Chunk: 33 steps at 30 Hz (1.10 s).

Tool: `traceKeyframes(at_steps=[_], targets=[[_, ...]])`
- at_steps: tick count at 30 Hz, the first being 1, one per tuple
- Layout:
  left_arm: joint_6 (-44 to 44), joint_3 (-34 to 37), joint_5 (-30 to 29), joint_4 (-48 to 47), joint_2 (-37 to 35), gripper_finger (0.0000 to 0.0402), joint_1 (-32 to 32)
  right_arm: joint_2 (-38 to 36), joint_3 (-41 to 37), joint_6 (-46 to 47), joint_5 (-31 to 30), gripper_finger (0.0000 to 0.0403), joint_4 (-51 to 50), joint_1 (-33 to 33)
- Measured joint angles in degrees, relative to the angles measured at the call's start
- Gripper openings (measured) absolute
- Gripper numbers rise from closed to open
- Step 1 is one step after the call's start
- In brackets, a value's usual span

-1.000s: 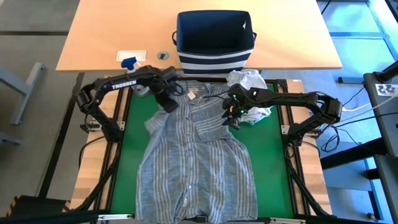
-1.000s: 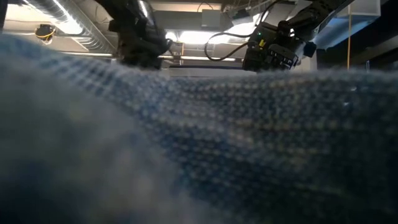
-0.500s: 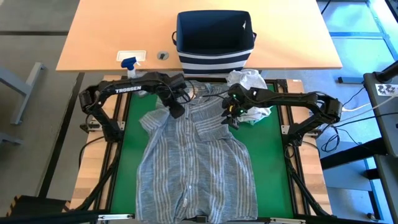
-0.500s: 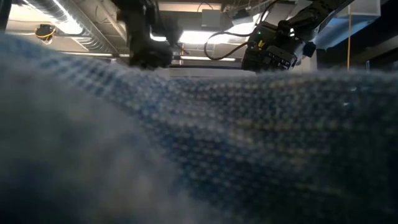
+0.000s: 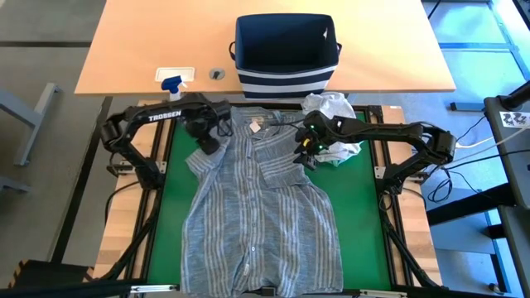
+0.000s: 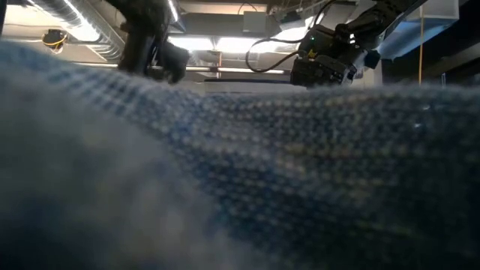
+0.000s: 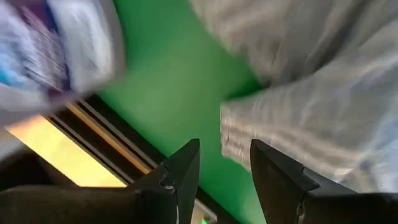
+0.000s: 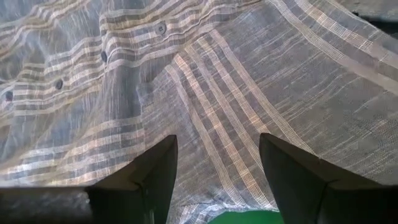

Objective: Fold laundry
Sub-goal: Fold the blue polo shirt

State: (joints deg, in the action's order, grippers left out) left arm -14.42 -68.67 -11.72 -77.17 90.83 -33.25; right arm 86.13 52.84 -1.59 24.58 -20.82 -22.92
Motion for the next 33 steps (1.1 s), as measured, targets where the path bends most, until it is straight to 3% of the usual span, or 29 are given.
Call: traceKeyframes(at_steps=[6,13,17,24,28,33], targets=[[0.77,10.22,2.67,2.25,0.02,0.0137,-1.03,0.0,0.0,1.63,0.0,0.0225,-0.06,0.02],[0.99,19.25,6.47,12.62,0.02,0.0137,-1.7,0.0,0.0,1.74,0.02,0.0225,0.14,0.02],[-0.04,24.13,5.7,20.58,0.04,0.0137,-2.78,0.0,0.0,2.36,0.02,0.0225,0.15,0.02],[0.85,27.59,5.44,24.78,-0.72,0.0134,-4.68,0.0,0.0,2.83,-0.02,0.0225,-0.04,0.02],[2.6,27.43,5.04,25.07,-0.55,0.0104,-4.73,0.0,0.0,2.83,-0.08,0.0225,0.06,0.02],[2.8,27.39,2.05,25.22,-0.83,0.0021,-5.29,0.0,0.0,2.83,-0.07,0.0225,0.05,0.02]])
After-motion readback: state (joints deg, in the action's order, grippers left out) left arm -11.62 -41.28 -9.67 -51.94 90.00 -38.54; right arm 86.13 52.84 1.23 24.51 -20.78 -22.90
